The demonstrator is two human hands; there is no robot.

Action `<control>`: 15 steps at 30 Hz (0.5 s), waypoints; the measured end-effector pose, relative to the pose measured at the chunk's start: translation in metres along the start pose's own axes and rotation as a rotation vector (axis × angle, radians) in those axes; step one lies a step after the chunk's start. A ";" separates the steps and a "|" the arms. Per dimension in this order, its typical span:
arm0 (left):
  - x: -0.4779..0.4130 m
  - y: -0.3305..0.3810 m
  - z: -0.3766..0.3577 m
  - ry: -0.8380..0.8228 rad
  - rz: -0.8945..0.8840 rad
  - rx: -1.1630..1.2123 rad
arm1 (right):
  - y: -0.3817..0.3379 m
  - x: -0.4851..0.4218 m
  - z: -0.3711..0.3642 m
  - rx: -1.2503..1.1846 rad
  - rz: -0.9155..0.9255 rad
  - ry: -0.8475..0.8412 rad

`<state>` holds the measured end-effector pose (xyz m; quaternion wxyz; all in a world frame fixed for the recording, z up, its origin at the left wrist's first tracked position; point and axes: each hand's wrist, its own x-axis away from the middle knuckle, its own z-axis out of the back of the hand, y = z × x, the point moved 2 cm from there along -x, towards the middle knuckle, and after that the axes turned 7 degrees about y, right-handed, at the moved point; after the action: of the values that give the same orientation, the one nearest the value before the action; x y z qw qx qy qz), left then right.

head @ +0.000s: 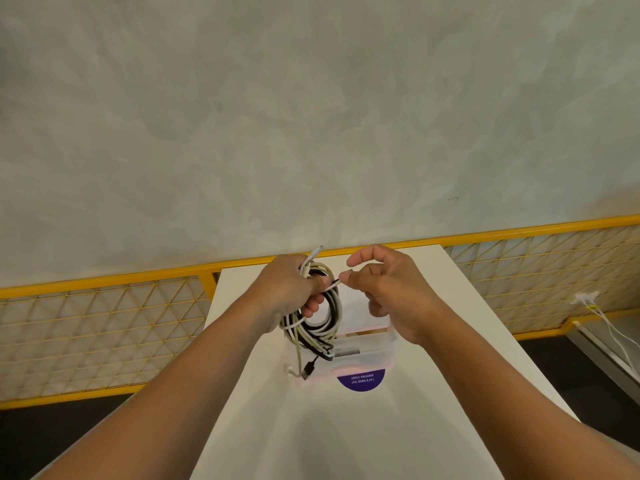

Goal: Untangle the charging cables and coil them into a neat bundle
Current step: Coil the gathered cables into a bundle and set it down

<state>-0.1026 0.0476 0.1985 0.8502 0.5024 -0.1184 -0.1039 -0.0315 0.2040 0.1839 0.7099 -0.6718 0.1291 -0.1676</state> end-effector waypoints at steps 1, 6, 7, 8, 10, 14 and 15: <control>-0.001 -0.001 0.003 0.014 0.010 -0.012 | 0.000 0.000 0.003 0.041 -0.017 0.006; -0.005 -0.006 0.008 0.056 0.018 -0.034 | 0.014 0.006 0.005 0.269 -0.287 -0.233; -0.006 -0.006 0.007 0.076 0.002 -0.028 | 0.020 0.010 0.002 0.272 -0.357 -0.302; -0.008 -0.006 0.006 0.102 -0.016 -0.016 | 0.025 0.013 -0.003 0.271 -0.412 -0.367; -0.009 -0.005 0.002 0.163 -0.053 0.014 | 0.035 0.020 -0.012 0.247 -0.477 -0.473; -0.007 0.001 -0.004 0.287 -0.121 0.083 | 0.043 0.025 -0.024 0.053 -0.562 -0.496; -0.006 0.002 -0.005 0.324 -0.142 0.088 | 0.045 0.023 -0.026 -0.033 -0.598 -0.463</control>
<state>-0.1067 0.0545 0.1976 0.8259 0.5562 0.0517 -0.0763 -0.0178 0.1725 0.1383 0.6292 -0.7111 -0.2338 -0.2092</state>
